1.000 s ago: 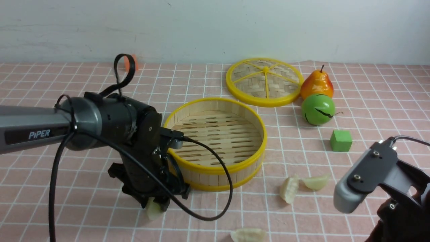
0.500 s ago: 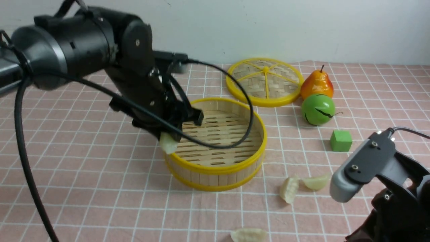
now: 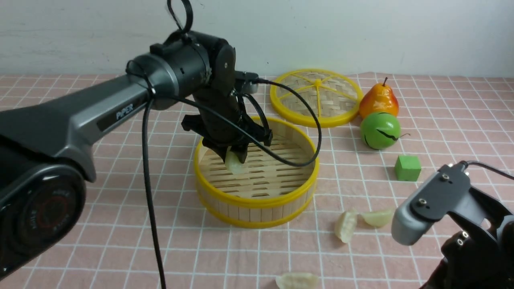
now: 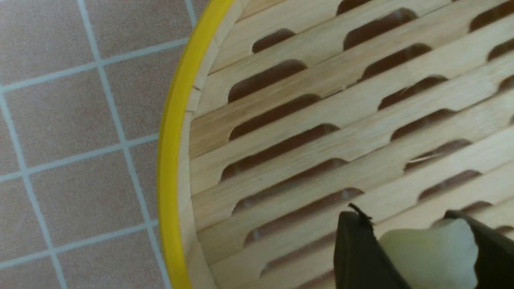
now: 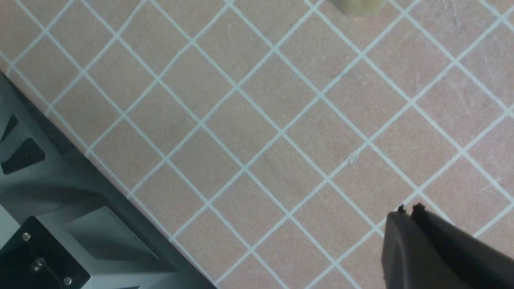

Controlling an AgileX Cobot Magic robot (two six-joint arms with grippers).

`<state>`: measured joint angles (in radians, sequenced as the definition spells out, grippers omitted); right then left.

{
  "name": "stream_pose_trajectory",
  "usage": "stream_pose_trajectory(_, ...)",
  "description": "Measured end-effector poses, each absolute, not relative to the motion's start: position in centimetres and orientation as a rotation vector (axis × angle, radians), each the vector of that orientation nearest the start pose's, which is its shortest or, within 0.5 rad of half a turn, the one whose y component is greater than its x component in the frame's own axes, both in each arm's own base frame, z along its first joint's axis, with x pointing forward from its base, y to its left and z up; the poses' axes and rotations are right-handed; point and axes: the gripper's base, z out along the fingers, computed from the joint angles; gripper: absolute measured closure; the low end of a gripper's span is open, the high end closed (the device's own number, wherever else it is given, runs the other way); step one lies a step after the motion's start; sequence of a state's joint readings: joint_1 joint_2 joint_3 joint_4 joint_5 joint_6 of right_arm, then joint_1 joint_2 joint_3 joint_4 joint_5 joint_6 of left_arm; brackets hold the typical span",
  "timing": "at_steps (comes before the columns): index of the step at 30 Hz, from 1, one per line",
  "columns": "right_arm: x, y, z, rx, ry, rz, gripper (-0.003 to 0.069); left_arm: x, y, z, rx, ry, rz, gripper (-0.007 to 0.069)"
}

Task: Put the dumplings into the steamer on the table with the pink tablecloth.
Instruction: 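Place the dumpling into the bamboo steamer basket with the left gripper, then reach for and grasp a dumpling on the table with the left gripper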

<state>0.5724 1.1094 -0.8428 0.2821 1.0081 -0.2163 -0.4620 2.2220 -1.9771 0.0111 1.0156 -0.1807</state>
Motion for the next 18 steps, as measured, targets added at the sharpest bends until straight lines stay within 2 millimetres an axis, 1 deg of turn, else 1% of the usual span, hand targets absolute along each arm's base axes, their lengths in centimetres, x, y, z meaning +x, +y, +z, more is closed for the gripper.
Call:
stream_pose_trajectory(1, 15.1, 12.3, 28.8, -0.935, 2.622, 0.463, 0.0638, 43.9, -21.7, 21.7, 0.398, 2.736, -0.146, 0.0377)
stream_pose_trajectory(3, 15.1, 12.3, 28.8, -0.936, 2.624, 0.463, 0.0638, 44.0, -21.7, 21.4, 0.402, 2.738, -0.136, 0.0346)
stream_pose_trajectory(4, 15.1, 12.3, 28.8, -0.941, 2.622, 0.462, 0.0638, 44.1, -21.7, 21.5, 0.402, 2.733, -0.133, 0.0294)
stream_pose_trajectory(5, 15.1, 12.3, 28.8, -0.948, 2.617, 0.46, 0.0638, 44.1, -21.7, 21.7, 0.402, 2.732, -0.134, 0.0272)
stream_pose_trajectory(7, 15.2, 12.3, 28.8, -0.979, 2.594, 0.449, 0.0635, 44.1, -21.7, 22.8, 0.401, 2.737, -0.129, 0.0183)
stream_pose_trajectory(8, 15.2, 12.3, 28.9, -0.99, 2.584, 0.445, 0.0634, 44.1, -21.7, 23.2, 0.401, 2.74, -0.128, 0.017)
stream_pose_trajectory(9, 15.3, 12.3, 28.9, -1.012, 2.566, 0.434, 0.0631, 43.9, -21.6, 24.3, 0.4, 2.749, -0.124, 0.0133)
stream_pose_trajectory(11, 15.5, 12.4, 29.1, -1.035, 2.528, 0.418, 0.0628, 43.5, -21.4, 26.2, 0.397, 2.742, -0.126, 0.0109)
stream_pose_trajectory(13, 16.0, 12.6, 29.8, -1.062, 2.478, 0.404, 0.0624, 42.8, -21.0, 29.7, 0.386, 2.687, -0.151, 0.0095)
stream_pose_trajectory(14, 16.0, 12.6, 29.8, -1.068, 2.473, 0.401, 0.0623, 42.7, -21.0, 30.0, 0.385, 2.681, -0.155, 0.0095)
stream_pose_trajectory(15, 16.5, 12.8, 30.3, -1.078, 2.447, 0.395, 0.0618, 41.7, -20.6, 33.1, 0.373, 2.619, -0.197, 0.0099)
stream_pose_trajectory(18, 17.4, 13.4, 31.2, -1.077, 2.422, 0.396, 0.0612, 39.6, -20.1, 37.3, 0.391, 2.541, -0.288, 0.0125)
